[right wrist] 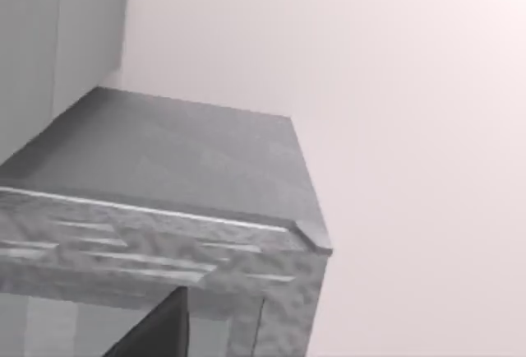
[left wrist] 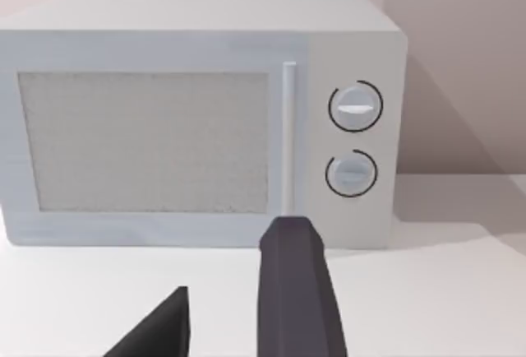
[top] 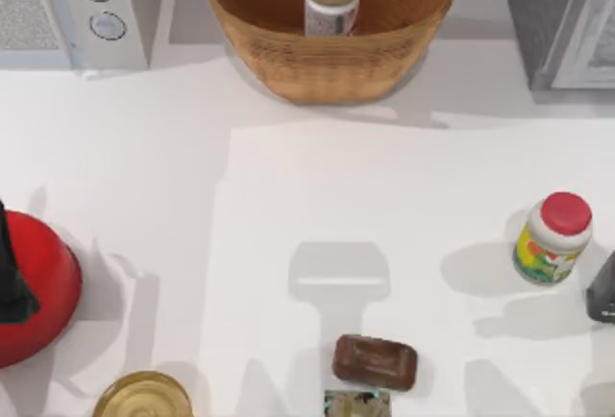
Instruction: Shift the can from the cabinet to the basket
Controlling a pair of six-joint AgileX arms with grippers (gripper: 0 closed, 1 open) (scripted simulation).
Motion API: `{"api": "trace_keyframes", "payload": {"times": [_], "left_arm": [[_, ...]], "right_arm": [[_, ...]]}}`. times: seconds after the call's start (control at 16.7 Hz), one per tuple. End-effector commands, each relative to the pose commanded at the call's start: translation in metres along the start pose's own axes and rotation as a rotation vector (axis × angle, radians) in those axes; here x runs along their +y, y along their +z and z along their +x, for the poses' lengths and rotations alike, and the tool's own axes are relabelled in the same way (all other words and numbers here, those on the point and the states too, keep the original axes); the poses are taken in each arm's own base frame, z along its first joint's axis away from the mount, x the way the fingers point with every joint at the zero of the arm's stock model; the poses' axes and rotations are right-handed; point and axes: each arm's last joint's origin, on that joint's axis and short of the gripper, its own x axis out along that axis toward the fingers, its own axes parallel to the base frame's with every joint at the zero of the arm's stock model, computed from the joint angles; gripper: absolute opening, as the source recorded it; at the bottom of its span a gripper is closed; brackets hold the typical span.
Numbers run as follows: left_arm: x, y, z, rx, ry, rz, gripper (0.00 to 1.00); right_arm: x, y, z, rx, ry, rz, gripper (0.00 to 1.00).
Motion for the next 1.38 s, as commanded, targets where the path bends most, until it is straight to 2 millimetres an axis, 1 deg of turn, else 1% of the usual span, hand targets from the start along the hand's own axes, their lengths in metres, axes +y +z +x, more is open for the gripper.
{"api": "trace_keyframes", "payload": {"times": [0.12,0.24,0.48,0.9,1.02,1.14,1.26,1.38], "left_arm": [[0.000,0.000,0.000,0.000,0.000,0.000,1.00],[0.000,0.000,0.000,0.000,0.000,0.000,1.00],[0.000,0.000,0.000,0.000,0.000,0.000,1.00],[0.000,0.000,0.000,0.000,0.000,0.000,1.00],[0.000,0.000,0.000,0.000,0.000,0.000,1.00],[0.000,0.000,0.000,0.000,0.000,0.000,1.00],[0.000,0.000,0.000,0.000,0.000,0.000,1.00],[0.000,0.000,0.000,0.000,0.000,0.000,1.00]], "right_arm": [[0.006,0.020,-0.004,0.020,0.013,0.039,1.00],[0.011,0.029,-0.007,0.047,0.026,0.091,1.00],[0.017,0.031,-0.010,0.087,0.042,0.170,1.00],[0.018,0.031,-0.007,0.088,0.042,0.172,1.00],[0.025,0.034,0.002,0.084,0.038,0.167,1.00],[0.038,0.036,0.018,0.079,0.035,0.165,1.00],[0.060,0.039,0.039,0.076,0.034,0.167,1.00],[0.091,0.043,0.062,0.077,0.033,0.172,1.00]]}}
